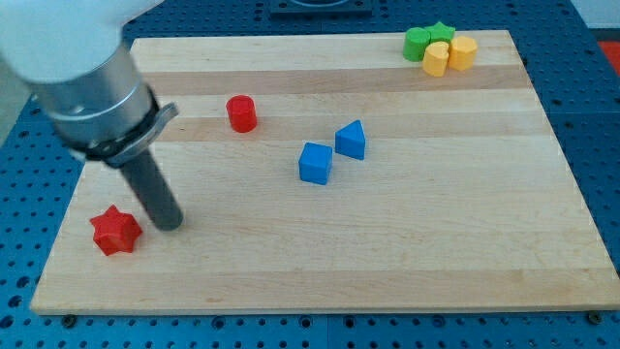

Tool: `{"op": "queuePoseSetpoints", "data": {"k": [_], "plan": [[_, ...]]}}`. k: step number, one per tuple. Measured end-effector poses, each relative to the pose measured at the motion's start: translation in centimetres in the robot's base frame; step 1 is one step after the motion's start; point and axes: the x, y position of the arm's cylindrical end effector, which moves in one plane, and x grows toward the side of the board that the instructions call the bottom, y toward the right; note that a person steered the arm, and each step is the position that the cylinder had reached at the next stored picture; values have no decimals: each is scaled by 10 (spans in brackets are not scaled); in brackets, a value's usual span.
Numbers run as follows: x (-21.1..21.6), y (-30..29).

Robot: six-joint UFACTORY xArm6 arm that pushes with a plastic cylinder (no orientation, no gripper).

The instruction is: Slide the red star to the bottom left

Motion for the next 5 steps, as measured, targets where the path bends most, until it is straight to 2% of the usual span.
{"op": "queuePoseSetpoints", "data": {"k": [1,3,4,5], "plan": [[-18,-6],[26,-31],[0,-31],[-45,-37]]}}
